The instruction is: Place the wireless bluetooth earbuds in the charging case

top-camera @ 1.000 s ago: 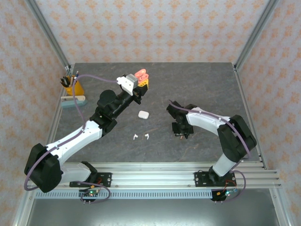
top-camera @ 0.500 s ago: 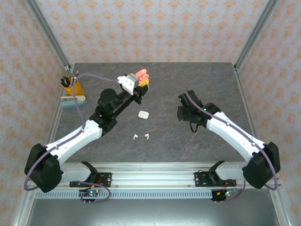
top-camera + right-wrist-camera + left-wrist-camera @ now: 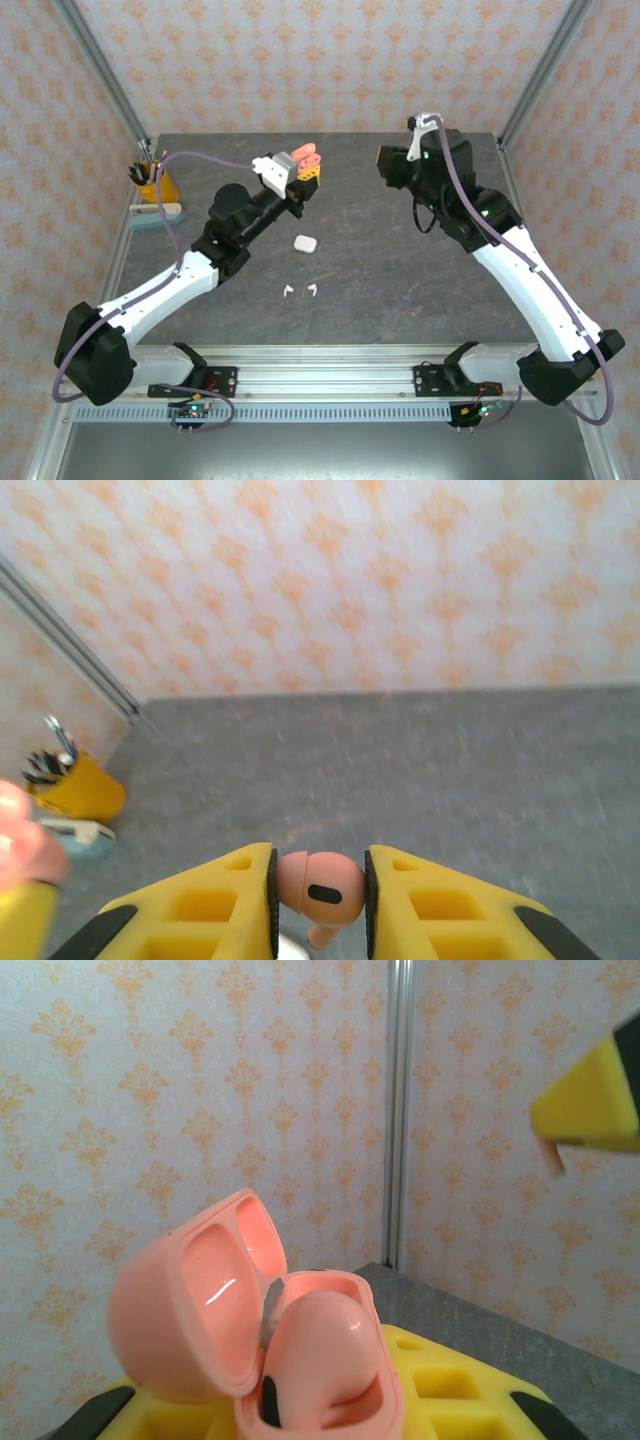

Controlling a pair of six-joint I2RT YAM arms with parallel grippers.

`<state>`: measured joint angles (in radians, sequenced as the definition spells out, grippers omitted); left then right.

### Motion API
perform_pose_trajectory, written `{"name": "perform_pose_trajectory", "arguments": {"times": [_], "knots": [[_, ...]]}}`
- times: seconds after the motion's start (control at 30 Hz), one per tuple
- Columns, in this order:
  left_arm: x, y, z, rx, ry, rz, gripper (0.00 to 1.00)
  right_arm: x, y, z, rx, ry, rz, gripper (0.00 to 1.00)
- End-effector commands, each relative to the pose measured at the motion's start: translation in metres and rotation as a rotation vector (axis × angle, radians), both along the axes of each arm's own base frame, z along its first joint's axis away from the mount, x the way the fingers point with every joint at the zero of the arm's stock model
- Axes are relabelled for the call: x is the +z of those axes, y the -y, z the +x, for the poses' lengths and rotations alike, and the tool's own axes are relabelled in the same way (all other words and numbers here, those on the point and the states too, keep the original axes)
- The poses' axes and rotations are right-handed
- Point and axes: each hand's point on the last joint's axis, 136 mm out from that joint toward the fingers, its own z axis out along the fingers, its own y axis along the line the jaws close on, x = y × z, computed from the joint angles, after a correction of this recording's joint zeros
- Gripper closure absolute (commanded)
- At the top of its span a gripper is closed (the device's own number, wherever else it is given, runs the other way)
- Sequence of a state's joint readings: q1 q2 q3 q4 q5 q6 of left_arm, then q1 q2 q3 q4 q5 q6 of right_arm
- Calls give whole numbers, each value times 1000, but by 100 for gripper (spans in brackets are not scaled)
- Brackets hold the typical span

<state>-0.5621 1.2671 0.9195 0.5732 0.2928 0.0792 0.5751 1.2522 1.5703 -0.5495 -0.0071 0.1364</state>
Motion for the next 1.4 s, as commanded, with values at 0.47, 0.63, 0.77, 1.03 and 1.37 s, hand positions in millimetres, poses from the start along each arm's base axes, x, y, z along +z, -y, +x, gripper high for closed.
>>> {"name": "perform_pose_trajectory", "arguments": {"times": [0.47,0.63,0.77,1.03,1.37], "knots": [[34,16,5,-73,59,-24,100,70,-69,17,301,175,98,73],[37,18,6,-76,63,-26,100,66,-83,13,382,170,93,73],[37,18,7,-75,63,-24,100,60,-90,6,449,174,69,73],[38,19,7,-77,60,-29,100,49,-99,-7,523,170,5,73],[39,20,8,-83,59,-36,100,37,-109,-9,535,163,-55,74]]}}
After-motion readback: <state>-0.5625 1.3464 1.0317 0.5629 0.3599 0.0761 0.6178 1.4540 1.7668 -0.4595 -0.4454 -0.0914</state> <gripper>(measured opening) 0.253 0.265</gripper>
